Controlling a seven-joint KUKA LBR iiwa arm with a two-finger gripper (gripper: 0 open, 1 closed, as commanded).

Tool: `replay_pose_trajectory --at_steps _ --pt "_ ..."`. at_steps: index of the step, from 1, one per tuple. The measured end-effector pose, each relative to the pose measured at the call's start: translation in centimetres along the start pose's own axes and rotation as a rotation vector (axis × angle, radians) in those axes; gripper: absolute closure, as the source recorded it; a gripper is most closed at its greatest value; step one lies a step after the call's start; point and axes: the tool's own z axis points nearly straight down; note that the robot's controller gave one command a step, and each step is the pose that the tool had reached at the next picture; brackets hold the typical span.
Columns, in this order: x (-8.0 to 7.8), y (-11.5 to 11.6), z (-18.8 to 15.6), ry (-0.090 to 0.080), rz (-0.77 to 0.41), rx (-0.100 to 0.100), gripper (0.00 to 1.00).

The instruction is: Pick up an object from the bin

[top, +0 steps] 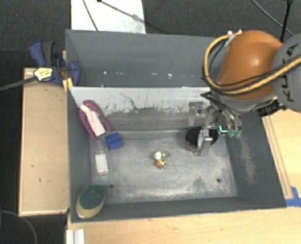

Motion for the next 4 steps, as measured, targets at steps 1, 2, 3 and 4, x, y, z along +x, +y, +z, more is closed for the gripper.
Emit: replay_pose_trajectory --at_steps 1,2,3,4 --pt "-0.5 -5.2 6.0 -0.002 0.159 0.001 0.0" --pt "-1.4 -5.2 12.4 -0.016 0.32 -0.003 0.0" --pt "-2.9 -5.3 13.5 -0.028 0.444 -0.004 0.0" --pt "-2.7 -5.0 13.6 -0.019 0.44 -0.007 1.0"
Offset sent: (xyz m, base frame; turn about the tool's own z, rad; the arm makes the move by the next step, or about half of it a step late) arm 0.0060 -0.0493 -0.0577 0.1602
